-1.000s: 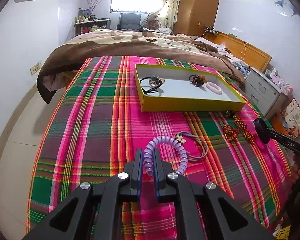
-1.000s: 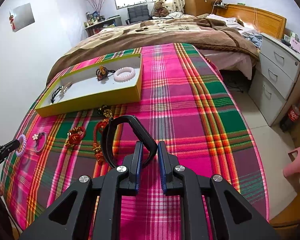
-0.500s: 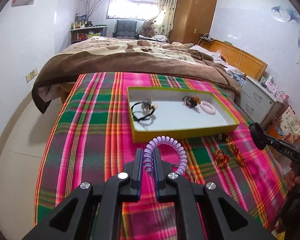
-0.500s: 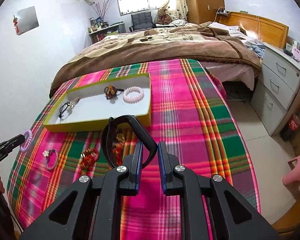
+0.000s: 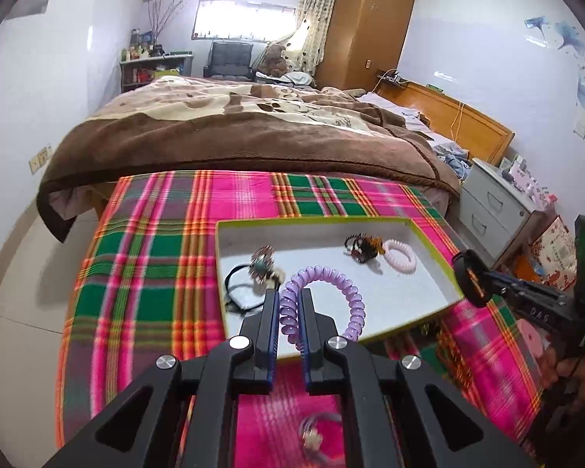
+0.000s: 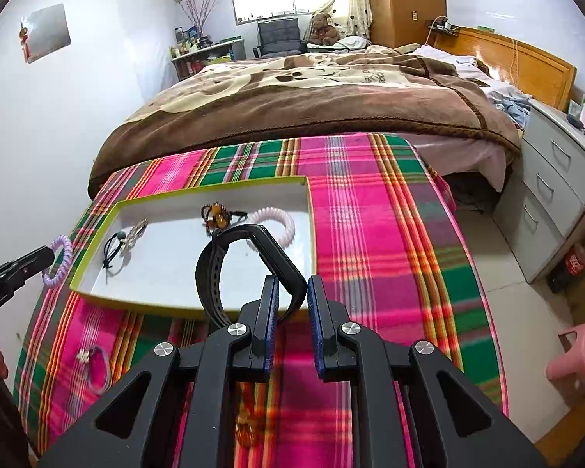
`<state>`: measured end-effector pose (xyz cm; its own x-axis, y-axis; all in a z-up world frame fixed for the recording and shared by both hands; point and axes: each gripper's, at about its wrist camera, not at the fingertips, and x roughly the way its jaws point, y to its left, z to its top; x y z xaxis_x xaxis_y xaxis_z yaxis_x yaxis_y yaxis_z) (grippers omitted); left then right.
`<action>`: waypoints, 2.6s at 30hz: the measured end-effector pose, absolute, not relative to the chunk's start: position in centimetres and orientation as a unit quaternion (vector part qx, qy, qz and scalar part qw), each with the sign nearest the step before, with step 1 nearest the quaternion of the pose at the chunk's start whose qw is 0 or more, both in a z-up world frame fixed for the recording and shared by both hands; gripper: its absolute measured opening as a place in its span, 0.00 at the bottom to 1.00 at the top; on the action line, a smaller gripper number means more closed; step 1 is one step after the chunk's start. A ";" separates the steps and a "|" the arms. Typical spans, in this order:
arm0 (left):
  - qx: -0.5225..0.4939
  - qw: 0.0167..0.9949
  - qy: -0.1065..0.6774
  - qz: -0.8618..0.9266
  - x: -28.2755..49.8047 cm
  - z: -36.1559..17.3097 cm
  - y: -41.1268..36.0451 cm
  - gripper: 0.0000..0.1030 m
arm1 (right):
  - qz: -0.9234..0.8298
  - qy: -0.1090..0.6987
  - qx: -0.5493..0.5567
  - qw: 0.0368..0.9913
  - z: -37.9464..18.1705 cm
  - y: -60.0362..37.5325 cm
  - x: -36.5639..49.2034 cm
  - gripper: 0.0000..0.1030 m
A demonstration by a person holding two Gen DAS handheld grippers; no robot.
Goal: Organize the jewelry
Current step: 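Carry the lavender coil and black band over the white box with both tools, then lower both items into the box and open both tools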
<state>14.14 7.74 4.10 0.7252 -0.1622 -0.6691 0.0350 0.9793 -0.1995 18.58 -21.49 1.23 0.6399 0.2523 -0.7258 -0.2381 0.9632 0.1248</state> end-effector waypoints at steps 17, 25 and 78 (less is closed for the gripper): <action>-0.100 0.905 0.411 -0.054 22.0 0.3 6.9 0.09 | 0.114 0.438 -0.021 0.892 -1.3 -18.8 23.9 0.15; -0.093 0.896 0.431 -0.055 23.0 -1.5 6.6 0.09 | 0.102 0.444 -0.044 0.889 -2.1 -18.1 24.6 0.15; -0.073 0.909 0.405 -0.070 17.9 1.4 4.4 0.37 | 0.132 0.400 -0.034 0.906 -0.3 -18.1 21.0 0.36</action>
